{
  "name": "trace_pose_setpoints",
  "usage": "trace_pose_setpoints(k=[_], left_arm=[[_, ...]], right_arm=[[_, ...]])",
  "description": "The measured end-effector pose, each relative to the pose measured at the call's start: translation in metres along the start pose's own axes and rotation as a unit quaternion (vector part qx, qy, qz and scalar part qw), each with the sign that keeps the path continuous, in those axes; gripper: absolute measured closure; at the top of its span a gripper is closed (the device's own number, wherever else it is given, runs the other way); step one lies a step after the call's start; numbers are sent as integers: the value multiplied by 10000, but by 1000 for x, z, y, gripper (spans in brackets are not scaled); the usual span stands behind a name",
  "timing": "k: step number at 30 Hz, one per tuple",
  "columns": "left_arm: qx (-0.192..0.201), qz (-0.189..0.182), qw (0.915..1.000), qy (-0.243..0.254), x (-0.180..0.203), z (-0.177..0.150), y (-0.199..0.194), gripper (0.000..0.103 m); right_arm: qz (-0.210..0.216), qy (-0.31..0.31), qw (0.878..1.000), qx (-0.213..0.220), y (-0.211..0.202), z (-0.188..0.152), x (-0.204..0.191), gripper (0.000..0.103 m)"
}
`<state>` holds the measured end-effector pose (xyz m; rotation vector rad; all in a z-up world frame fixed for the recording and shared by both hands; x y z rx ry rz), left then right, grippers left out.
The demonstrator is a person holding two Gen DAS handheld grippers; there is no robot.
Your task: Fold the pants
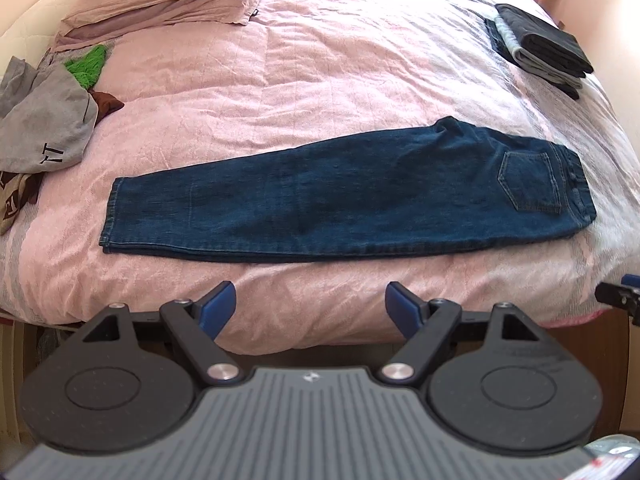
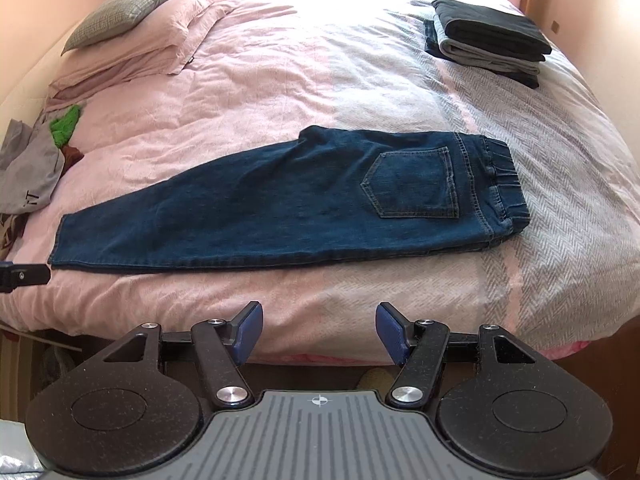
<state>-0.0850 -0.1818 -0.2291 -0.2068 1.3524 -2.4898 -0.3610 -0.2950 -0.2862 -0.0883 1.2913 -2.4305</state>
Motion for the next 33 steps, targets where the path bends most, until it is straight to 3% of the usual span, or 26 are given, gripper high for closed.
trace_pose_setpoints(k=[3, 7, 11, 16, 21, 25, 28, 32, 33], left_arm=[[20, -80, 9995, -306, 16, 4, 11, 24], [271, -306, 9922, -1178, 13, -1, 38, 24], [442, 95, 9780, -2037, -29, -20, 71, 30], [828, 369, 9423, -3223, -118, -41, 111, 43], [1308, 500, 9109, -3881, -198, -67, 172, 44], [1703, 357, 8835, -4349, -240, -87, 210, 44], [2129, 209, 8729, -4386, -257, -94, 222, 43], [2792, -230, 8368, -4704, -280, -108, 224, 43], [2873, -328, 8345, -4690, -282, -111, 225, 43]], right_arm=[[84, -128, 9998, -97, 9, 11, 21, 43], [185, -211, 9996, 37, 23, 33, 62, 43], [16, -130, 9999, 76, 50, 45, 104, 43], [180, 83, 9998, 97, 84, 45, 124, 43], [507, -244, 9980, 297, 152, 20, 92, 43], [609, -526, 9927, 896, 207, 0, 59, 43], [761, -795, 9843, 1384, 231, -9, 38, 43], [687, -1306, 9652, 2157, 239, -25, 14, 43], [644, -1356, 9618, 2289, 238, -30, 8, 43]])
Point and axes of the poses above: each gripper's, at about its wrist camera, not at the fingertips, and y roughly the way its jaws point, x to its right, z to its top, the point moved 9 cm from there along y, roughly the way its jaws point, and after that the axes turned 11 degrees about x, right-handed, at the moved point
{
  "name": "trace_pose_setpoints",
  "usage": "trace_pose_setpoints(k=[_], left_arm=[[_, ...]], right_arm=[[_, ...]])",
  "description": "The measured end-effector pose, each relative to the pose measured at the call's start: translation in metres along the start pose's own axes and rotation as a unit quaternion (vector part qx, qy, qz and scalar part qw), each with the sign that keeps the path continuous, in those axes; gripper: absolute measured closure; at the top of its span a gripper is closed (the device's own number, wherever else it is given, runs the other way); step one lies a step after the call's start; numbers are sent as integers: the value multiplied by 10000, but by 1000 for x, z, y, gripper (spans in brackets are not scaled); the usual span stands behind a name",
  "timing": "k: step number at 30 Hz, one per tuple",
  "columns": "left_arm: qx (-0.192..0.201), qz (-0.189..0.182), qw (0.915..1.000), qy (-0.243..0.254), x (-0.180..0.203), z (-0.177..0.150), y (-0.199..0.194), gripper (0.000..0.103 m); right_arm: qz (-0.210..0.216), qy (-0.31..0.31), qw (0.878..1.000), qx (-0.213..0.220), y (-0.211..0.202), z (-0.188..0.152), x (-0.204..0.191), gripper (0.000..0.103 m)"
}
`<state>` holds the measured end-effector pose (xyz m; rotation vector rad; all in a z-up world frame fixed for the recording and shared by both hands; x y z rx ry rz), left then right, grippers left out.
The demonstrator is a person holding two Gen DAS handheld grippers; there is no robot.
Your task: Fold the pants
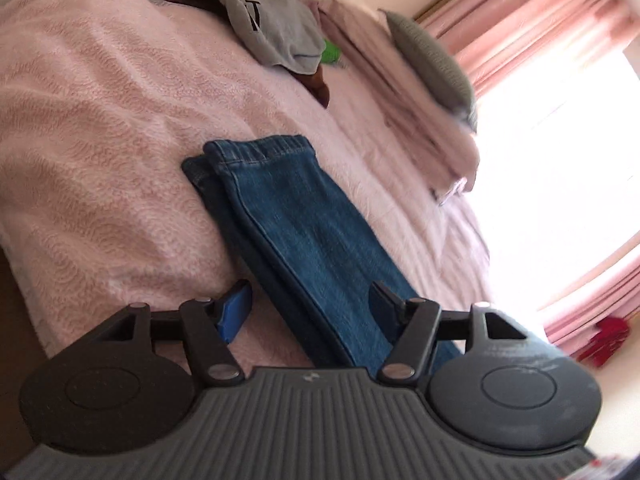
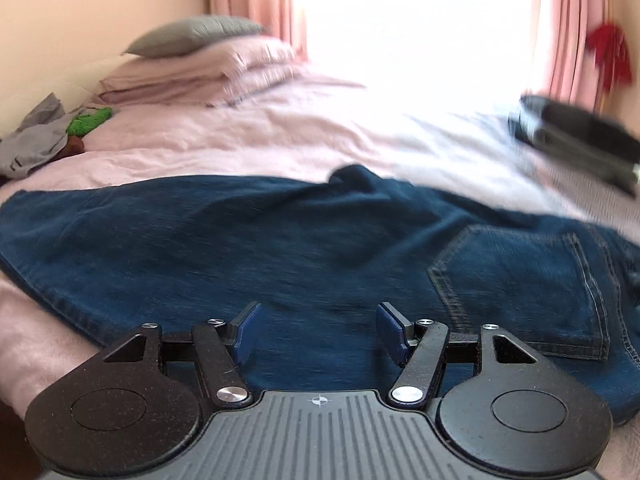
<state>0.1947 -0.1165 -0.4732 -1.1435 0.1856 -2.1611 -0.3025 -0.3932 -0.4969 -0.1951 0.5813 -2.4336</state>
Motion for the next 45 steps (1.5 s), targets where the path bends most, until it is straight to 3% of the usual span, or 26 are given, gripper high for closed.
trace_pose_setpoints(k=[2, 6, 10, 14, 16, 21, 25, 26, 28, 30, 33, 36, 38, 40, 45], left_arm=[[-10, -76, 9999, 77, -2, -2, -4, 46], [-73, -305, 9995, 60, 9, 6, -6, 47], [-167, -266, 9991, -294, -3, 7, 5, 53], [-249, -440, 9987, 40, 3, 3, 5, 53], [-284, -504, 9983, -18, 2, 3, 7, 53], [-272, -553, 9974, -365, -6, 4, 15, 55], [-193, -544, 9978, -325, -3, 6, 20, 55], [-179, -523, 9980, -309, -2, 6, 21, 58], [-122, -365, 9992, -84, 0, 7, 20, 82], [-10, -309, 9994, 137, 3, 11, 15, 90], [10, -218, 9990, 393, 9, 14, 10, 93], [10, -32, 9934, 1149, 22, 13, 11, 94], [125, -72, 9874, 1576, 38, 14, 6, 96], [272, -94, 9766, 2131, 59, 15, 0, 97], [639, -392, 9357, 3446, 136, 6, -13, 97]], right_arm=[[13, -2, 9998, 183, -9, -5, -19, 43], [130, -214, 9997, 81, -14, -6, -74, 43], [439, -566, 9970, 299, 5, 11, -139, 43], [828, -332, 9958, 203, 26, 14, -196, 43], [810, -352, 9959, 214, 34, 10, -217, 43], [408, -369, 9985, 49, 62, -18, -233, 43], [418, -97, 9991, 7, 59, -13, -232, 42], [412, -78, 9991, 1, 60, -16, -231, 42], [408, -353, 9985, 81, 62, -22, -234, 41], [481, -147, 9987, 30, 58, -19, -230, 41], [732, 773, 9942, -164, 47, -9, -208, 41], [748, 1630, 9836, -172, 28, -1, -166, 41], [529, 1987, 9786, -92, 11, 2, -126, 41], [197, 2254, 9741, 37, -8, 5, -82, 41], [-751, 2762, 9572, 430, -59, 5, 28, 41]])
Point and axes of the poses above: each gripper's, at about its wrist camera, not at the fingertips, and y roughly the way its jaws point, x to its right, z to its top, the point moved 9 cm from there along y, roughly the way its jaws point, and after that the axes turned 11 degrees about x, right-handed, at the moved point
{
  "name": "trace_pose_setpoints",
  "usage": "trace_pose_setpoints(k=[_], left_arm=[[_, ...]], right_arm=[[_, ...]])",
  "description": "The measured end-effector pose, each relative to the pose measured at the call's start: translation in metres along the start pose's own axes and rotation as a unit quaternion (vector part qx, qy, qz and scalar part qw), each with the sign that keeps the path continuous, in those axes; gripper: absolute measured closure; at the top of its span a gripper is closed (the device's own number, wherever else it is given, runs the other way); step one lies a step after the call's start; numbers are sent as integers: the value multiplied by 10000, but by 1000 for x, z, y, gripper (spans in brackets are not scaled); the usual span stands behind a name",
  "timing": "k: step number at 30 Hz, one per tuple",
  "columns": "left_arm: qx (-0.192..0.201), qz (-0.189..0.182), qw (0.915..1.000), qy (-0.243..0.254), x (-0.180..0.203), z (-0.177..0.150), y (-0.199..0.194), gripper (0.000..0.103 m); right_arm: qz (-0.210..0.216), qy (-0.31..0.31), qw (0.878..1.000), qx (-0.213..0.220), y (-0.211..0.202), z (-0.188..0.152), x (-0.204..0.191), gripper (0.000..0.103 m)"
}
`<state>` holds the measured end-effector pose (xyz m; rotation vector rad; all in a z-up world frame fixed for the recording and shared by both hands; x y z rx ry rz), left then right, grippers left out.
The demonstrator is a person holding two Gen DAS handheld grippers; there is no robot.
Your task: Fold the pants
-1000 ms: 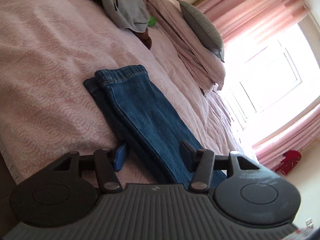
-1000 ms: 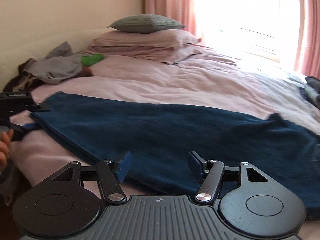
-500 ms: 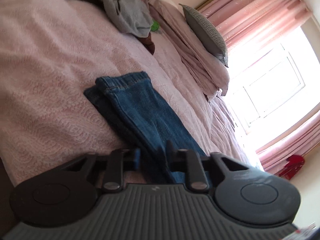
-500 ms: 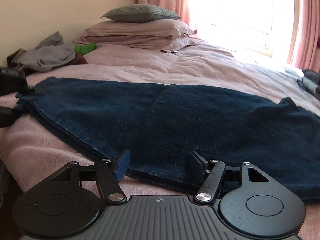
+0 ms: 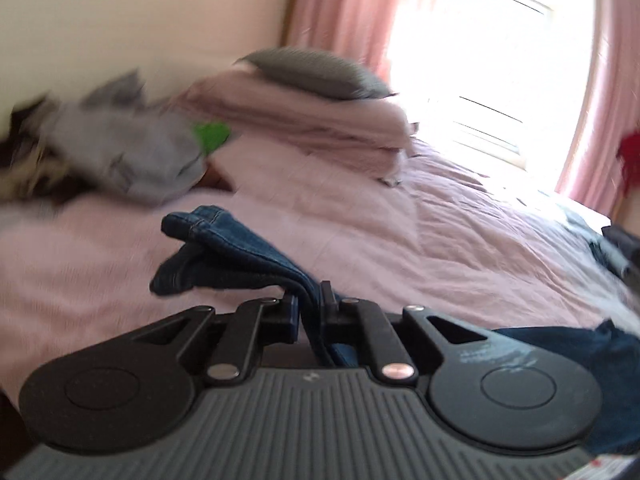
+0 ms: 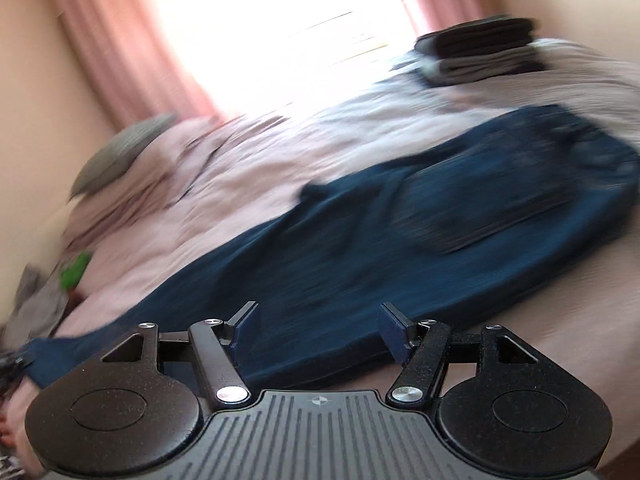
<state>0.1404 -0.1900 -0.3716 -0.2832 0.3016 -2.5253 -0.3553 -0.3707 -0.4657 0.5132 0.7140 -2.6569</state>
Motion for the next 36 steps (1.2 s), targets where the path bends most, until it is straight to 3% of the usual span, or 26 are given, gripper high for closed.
trace_pose_setpoints(k=[5, 9, 11, 12, 14, 15, 16, 18, 21, 23, 26, 29, 32, 34, 36], left_arm=[[450, -792, 9927, 787, 109, 36, -17, 97], [606, -1895, 9682, 1516, 228, 23, -46, 97], [406, -2511, 9500, 1810, 284, -7, -58, 95], [199, -2816, 9395, 1939, 311, -32, -61, 88], [-492, -3298, 9143, 2299, 352, -96, -60, 76], [-905, -3340, 9055, 2458, 363, -130, -54, 76], [-1261, -3258, 9018, 2545, 367, -158, -48, 76], [-1237, -3175, 9094, 2383, 362, -173, -49, 77], [-1410, -3311, 9156, 1792, 351, -151, -55, 73], [-1314, -3290, 9252, 1363, 335, -125, -59, 72], [-1312, -2858, 9452, 880, 296, -105, -52, 72], [-1432, -2290, 9621, 373, 249, -92, -34, 72], [-1575, -2015, 9667, -98, 219, -92, -22, 72], [-1604, -1925, 9679, -214, 208, -92, -17, 72], [-1593, -1905, 9684, -214, 202, -91, -14, 72]], right_arm=[[-789, 488, 9944, 506, -30, 44, 88, 41], [-1111, 706, 9886, 728, -44, 63, 130, 41], [-1161, 762, 9871, 793, -52, 68, 144, 41], [-1157, 769, 9870, 803, -53, 70, 148, 41], [-1110, 725, 9882, 768, -55, 70, 151, 41], [-1085, 682, 9891, 727, -55, 69, 151, 41], [-1058, 641, 9900, 681, -54, 68, 150, 41], [-919, 626, 9919, 618, -51, 64, 145, 41], [-506, 618, 9950, 607, -48, 64, 130, 41], [-17, 640, 9966, 511, -33, 61, 111, 41], [840, 1036, 9910, -69, -7, 47, 75, 41], [1397, 1724, 9731, -629, 25, 31, 45, 41], [1435, 2321, 9545, -1199, 59, 16, 30, 48], [1210, 2068, 9608, -1393, 79, 13, 28, 52], [1293, 1665, 9663, -1474, 92, 13, 24, 56]])
Point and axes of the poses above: each gripper's, at about its wrist camera, not at the fingertips, and y roughly the way its jaws point, x to its right, z to its top, the point moved 9 cm from there along y, roughly the way its jaws point, and after that the axes turned 11 degrees about x, right-handed, at the moved point
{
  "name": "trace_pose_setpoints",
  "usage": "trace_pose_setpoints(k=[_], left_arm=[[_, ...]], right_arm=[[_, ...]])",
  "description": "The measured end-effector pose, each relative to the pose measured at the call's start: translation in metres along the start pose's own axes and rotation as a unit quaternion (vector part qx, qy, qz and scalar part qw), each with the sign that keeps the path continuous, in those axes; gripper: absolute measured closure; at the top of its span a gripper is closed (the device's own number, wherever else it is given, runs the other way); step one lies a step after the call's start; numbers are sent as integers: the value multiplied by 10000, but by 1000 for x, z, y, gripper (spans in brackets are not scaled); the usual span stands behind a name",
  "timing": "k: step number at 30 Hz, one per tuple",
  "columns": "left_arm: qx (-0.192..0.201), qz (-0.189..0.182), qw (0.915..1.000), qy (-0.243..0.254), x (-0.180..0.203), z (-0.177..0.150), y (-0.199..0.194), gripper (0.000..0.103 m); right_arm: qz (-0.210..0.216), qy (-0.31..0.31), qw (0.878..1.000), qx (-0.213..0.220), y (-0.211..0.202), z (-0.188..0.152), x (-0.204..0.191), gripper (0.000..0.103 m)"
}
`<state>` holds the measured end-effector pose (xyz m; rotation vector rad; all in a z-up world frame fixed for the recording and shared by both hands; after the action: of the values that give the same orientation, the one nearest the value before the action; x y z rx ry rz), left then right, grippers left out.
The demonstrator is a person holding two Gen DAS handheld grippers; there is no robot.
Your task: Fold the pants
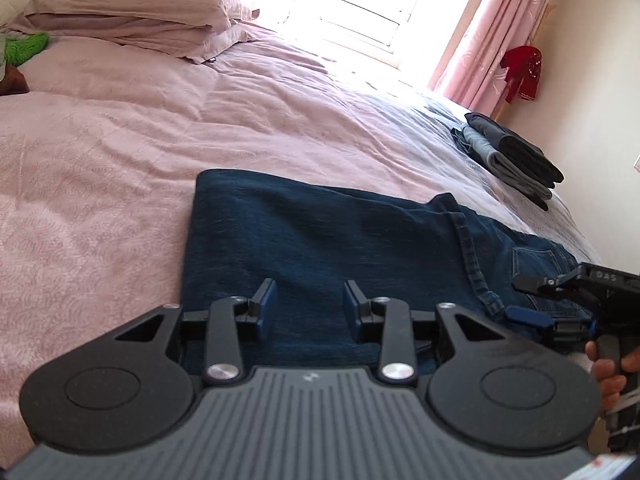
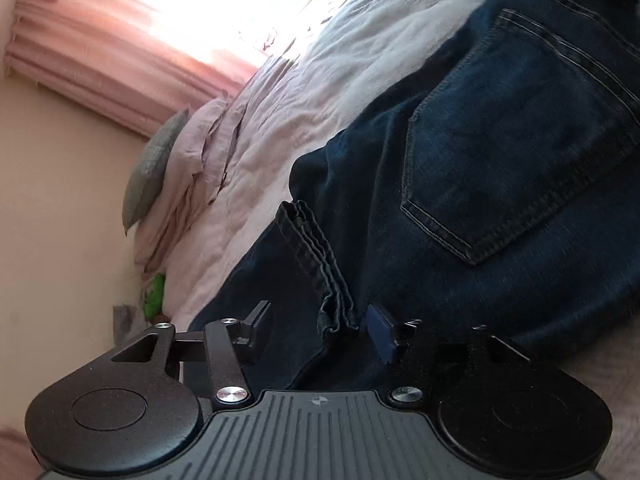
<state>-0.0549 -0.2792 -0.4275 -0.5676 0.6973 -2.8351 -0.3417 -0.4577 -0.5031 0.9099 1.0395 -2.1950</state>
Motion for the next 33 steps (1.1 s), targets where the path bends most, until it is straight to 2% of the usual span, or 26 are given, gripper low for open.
trace_pose_setpoints(k=[3, 5, 8, 12, 14, 15, 16, 18, 21, 25, 29, 33], left_arm=[[2, 14, 10000, 49, -7, 2, 2, 72], [7, 16, 10000, 52, -11, 5, 6, 72], [-51, -27, 10000, 17, -16, 8, 16, 72], [-115, -21, 9999, 11, -21, 10, 31, 72], [-125, -25, 9999, 25, -21, 10, 34, 72], [-123, -28, 9999, 32, -21, 10, 35, 72], [-126, -35, 9999, 39, -21, 10, 35, 72], [-142, -48, 9999, 71, -21, 10, 36, 72], [-200, -90, 9997, 116, -19, 12, 37, 72], [-296, -192, 9990, 255, -11, 15, 44, 72], [-380, -209, 9977, 514, -2, 13, 57, 72], [-375, -239, 9971, 613, 0, 16, 61, 72]], right_arm=[[-102, -597, 9978, -270, 17, 5, 2, 62], [49, -899, 9941, -605, 29, 2, 2, 62], [279, -1028, 9886, -1064, 41, -4, 1, 62], [360, -946, 9865, -1286, 52, -7, 0, 64], [441, -959, 9861, -1285, 52, -7, 1, 72], [428, -997, 9859, -1273, 51, -8, 2, 84], [412, -1029, 9858, -1264, 50, -8, 4, 90], [493, -1008, 9859, -1238, 46, -7, 5, 95], [460, -1068, 9872, -1088, 40, -5, -4, 97], [-153, -1226, 9882, -905, 26, -4, -14, 97], [-629, -1022, 9898, -770, 22, -8, 1, 97], [-801, -1221, 9880, -510, 13, -10, -8, 97]])
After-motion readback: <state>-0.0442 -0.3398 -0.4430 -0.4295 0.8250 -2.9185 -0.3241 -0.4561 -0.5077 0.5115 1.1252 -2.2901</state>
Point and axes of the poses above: each gripper's, at about its wrist camera, not at the fingertips, and y roughly the way its jaws point, x to its right, z to its top, the point moved 9 cm from there along y, roughly the way its jaws point, and after that the axes turned 11 degrees about x, right-handed, at the moved point
